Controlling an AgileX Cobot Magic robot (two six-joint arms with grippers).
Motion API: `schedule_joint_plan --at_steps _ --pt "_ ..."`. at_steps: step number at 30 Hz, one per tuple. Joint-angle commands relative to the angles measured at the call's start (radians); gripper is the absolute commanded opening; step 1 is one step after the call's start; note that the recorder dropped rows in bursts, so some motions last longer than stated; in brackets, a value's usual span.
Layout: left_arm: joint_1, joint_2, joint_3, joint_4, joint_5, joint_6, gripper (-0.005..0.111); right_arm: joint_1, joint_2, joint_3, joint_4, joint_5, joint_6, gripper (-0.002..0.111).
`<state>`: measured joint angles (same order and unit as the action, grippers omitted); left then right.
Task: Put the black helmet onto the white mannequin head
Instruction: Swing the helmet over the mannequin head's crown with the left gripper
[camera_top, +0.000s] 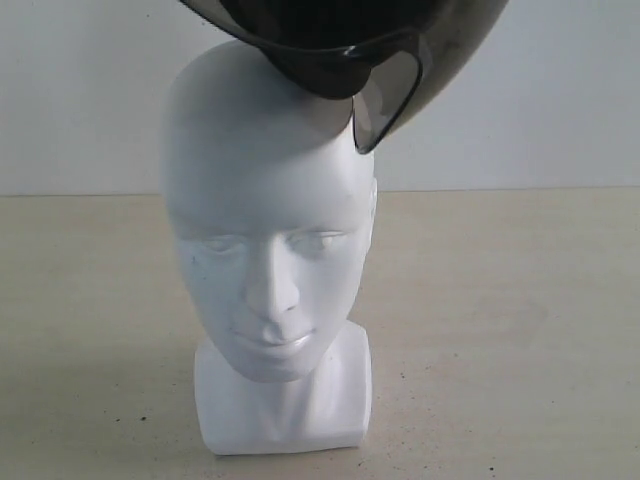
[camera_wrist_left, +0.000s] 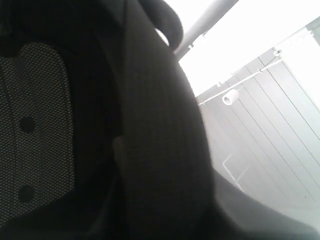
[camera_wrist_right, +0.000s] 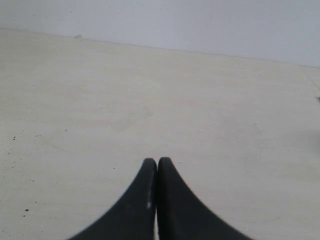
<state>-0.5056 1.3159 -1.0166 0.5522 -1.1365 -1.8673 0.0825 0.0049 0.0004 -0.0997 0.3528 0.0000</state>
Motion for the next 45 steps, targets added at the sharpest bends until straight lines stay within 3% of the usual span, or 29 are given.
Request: schedule_joint_plan --at_steps 1,30,40,45 --pt "-0.003 -0.012 0.016 -0.065 -0.085 -0.01 0.004 -0.004 -0.005 0.0 -0.003 -0.008 0.0 0.0" --pt "-0.003 -0.012 0.208 -0.111 -0.085 0.037 0.004 -0.004 -0.005 0.0 -0.003 -0.008 0.0 0.0" --pt "0.066 -0.034 0.227 -0.105 -0.085 0.032 0.004 -0.004 -0.005 0.0 -0.003 -0.008 0.0 0.0" --pt "0.069 -0.045 0.227 -0.094 -0.085 0.025 0.004 -0.004 -0.005 0.0 -0.003 -0.008 0.0 0.0"
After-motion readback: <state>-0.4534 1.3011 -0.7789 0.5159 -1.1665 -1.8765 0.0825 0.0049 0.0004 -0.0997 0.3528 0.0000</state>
